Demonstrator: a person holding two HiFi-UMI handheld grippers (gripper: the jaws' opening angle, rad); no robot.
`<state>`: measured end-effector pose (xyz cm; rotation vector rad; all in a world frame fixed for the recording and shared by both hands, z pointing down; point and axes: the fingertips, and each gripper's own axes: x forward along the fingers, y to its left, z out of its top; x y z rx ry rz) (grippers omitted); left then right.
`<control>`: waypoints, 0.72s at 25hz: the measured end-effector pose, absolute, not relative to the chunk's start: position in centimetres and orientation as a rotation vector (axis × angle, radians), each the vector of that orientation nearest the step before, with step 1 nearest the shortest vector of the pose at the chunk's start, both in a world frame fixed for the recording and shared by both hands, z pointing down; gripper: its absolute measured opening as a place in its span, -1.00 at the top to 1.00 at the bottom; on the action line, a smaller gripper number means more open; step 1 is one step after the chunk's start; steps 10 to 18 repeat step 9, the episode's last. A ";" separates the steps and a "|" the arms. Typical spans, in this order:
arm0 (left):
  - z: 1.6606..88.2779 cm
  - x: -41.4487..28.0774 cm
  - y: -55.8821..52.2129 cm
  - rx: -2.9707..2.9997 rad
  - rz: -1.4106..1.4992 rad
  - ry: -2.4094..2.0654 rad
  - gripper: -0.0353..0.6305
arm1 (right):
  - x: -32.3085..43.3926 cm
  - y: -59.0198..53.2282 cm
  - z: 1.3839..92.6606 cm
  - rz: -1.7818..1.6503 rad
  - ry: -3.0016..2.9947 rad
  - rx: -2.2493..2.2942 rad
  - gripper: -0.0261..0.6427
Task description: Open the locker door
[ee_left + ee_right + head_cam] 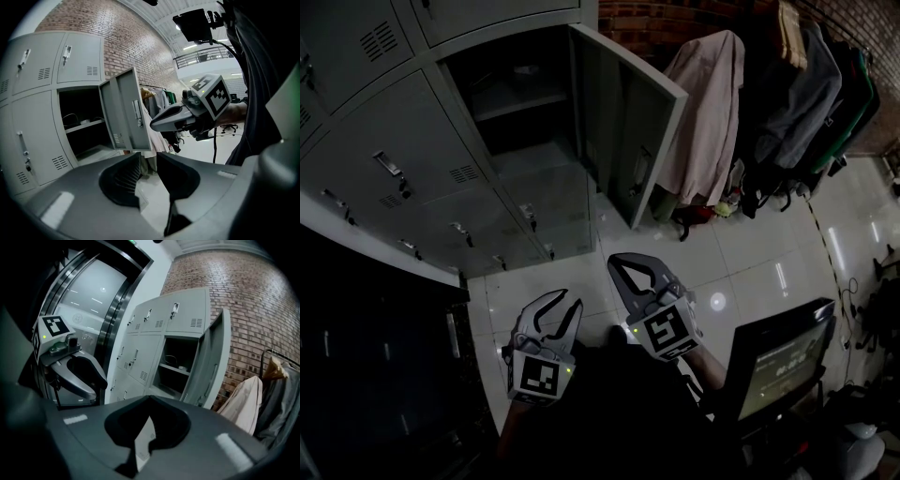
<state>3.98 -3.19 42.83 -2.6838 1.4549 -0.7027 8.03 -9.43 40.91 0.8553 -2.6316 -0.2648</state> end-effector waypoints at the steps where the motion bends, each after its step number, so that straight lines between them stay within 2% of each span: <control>1: 42.8 3.9 -3.2 -2.682 -0.701 1.458 0.56 | 8.0 -9.5 41.0 -0.259 -2.627 0.856 0.92; 18: 43.2 3.7 -3.0 -2.681 -0.700 1.479 0.56 | 7.7 -9.4 41.5 -0.257 -2.628 0.845 0.92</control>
